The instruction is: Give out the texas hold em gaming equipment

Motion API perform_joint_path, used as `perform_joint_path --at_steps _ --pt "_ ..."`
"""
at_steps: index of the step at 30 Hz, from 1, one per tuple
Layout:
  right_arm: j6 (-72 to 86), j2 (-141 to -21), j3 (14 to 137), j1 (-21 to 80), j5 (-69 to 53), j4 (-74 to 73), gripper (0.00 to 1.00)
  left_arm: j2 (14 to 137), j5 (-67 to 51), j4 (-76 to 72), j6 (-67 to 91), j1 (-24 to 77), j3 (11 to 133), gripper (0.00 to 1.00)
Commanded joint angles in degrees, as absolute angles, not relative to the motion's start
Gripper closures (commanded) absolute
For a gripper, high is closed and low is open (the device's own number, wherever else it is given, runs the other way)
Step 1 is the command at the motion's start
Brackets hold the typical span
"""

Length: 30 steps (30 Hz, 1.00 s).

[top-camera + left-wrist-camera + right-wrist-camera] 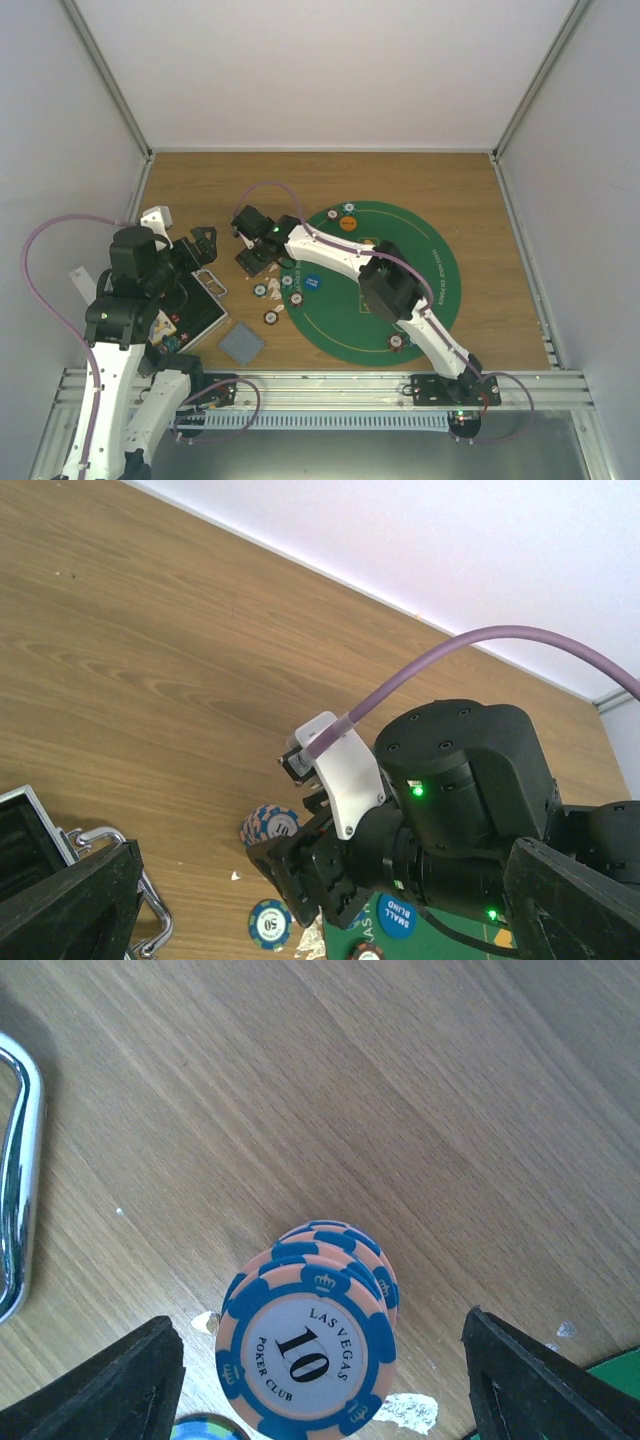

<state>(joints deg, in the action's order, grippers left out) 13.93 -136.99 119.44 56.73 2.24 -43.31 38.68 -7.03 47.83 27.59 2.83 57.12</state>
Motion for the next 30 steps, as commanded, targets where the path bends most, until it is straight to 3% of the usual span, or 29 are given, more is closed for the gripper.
perform_joint_path --at_steps 1,15,24,30 --pt "13.97 -138.89 121.61 57.22 1.88 -43.96 0.25 38.29 -7.48 46.22 27.46 2.37 57.48 0.01" --pt "13.27 -140.85 124.18 57.17 1.84 -45.29 0.37 38.33 -7.29 45.96 27.68 2.37 57.22 0.01" --pt "13.10 -140.81 125.58 57.22 1.76 -45.44 0.35 38.50 -7.23 45.79 27.75 2.37 57.04 0.01" --pt "12.83 -141.06 125.51 57.22 1.63 -45.76 0.44 38.52 -7.24 45.75 27.94 2.37 56.86 0.01"
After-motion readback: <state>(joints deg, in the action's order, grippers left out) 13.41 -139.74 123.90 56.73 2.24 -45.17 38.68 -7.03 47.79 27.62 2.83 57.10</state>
